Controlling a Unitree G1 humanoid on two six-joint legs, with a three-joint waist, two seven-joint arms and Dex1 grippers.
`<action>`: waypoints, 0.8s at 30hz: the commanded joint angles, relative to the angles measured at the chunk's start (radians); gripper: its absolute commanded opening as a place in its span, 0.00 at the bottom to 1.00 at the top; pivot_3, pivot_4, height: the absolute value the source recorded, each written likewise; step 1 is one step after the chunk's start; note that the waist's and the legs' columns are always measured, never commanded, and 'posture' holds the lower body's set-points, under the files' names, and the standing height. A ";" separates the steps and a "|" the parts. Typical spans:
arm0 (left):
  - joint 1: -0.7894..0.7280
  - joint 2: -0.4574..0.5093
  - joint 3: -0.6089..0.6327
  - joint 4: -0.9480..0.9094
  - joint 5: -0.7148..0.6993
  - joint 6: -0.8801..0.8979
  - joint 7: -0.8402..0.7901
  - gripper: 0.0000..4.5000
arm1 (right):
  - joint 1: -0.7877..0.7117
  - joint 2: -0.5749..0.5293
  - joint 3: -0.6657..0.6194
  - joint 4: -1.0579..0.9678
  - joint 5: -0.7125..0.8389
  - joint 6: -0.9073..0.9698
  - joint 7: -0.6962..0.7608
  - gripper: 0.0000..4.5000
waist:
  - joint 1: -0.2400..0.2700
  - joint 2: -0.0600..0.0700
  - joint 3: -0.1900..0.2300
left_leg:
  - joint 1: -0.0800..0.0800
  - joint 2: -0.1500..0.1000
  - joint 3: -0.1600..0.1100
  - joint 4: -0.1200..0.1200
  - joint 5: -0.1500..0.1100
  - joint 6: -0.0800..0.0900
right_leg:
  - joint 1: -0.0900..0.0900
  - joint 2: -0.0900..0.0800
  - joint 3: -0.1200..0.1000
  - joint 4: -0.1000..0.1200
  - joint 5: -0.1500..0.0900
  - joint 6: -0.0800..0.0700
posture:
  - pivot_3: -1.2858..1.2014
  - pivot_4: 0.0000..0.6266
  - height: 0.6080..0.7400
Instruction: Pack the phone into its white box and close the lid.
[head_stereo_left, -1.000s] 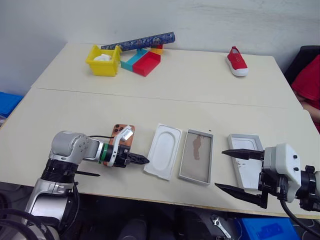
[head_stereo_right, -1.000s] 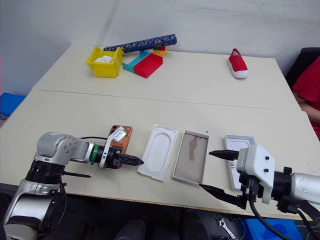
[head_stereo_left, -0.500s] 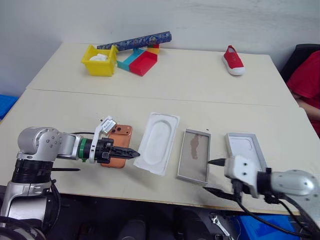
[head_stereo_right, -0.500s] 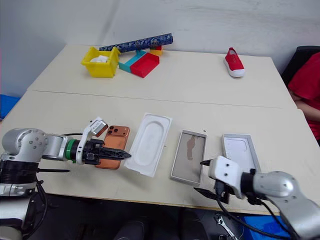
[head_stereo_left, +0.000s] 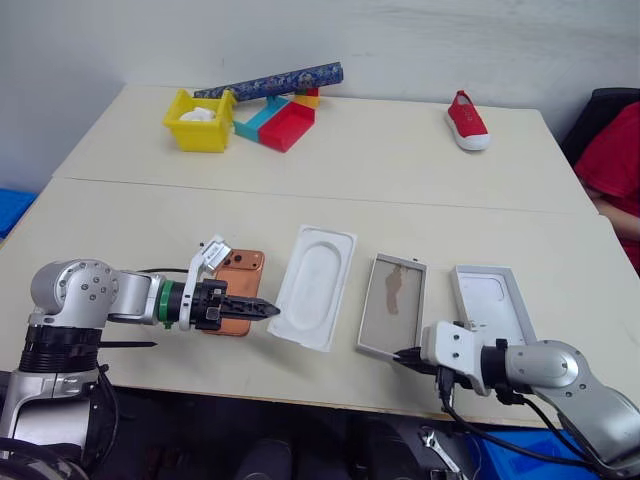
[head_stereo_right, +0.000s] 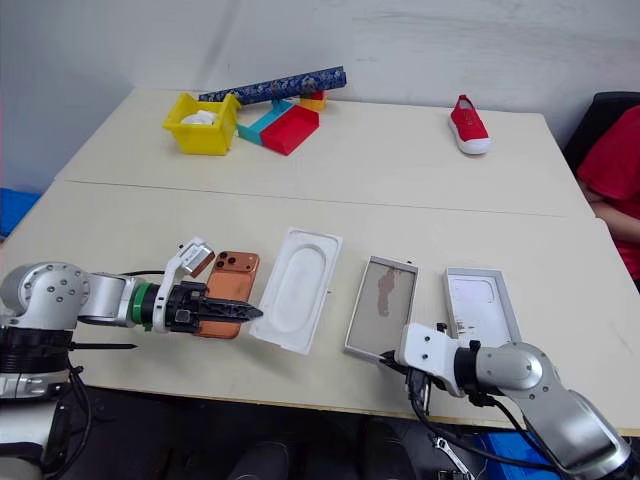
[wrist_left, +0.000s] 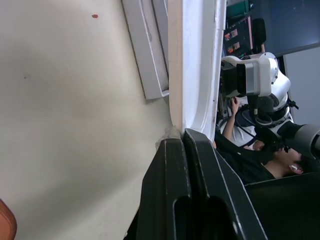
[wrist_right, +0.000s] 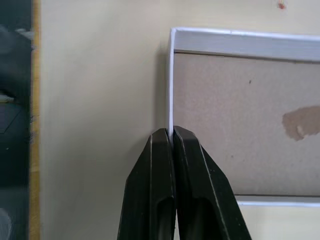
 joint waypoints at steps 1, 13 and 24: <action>-0.025 -0.034 -0.002 -0.023 -0.059 0.001 0.047 0.00 | 0.023 -0.038 -0.039 -0.004 0.013 -0.110 0.080 0.00 | 0.000 0.000 0.000 | 0.000 0.000 0.000 0.000 0.000 0.000 | 0.000 0.000 0.000 0.000 0.000 0.000 | 0.52 0.24 1.00; -0.021 -0.233 0.004 -0.012 -0.177 0.001 0.353 0.00 | -0.002 0.021 -0.009 0.074 -0.063 -0.162 0.055 0.00 | -0.003 0.000 0.000 | 0.001 0.000 0.000 0.002 0.001 -0.002 | 0.000 0.001 0.000 0.003 0.000 0.000 | 0.52 0.24 1.00; -0.042 -0.348 -0.002 0.044 -0.358 0.001 0.633 0.00 | 0.146 -0.020 -0.214 -0.152 0.093 -0.018 0.076 0.69 | 0.003 -0.001 0.000 | 0.001 0.000 0.000 0.003 0.001 -0.003 | 0.000 0.001 0.000 0.004 0.000 0.000 | 0.52 0.24 1.00</action>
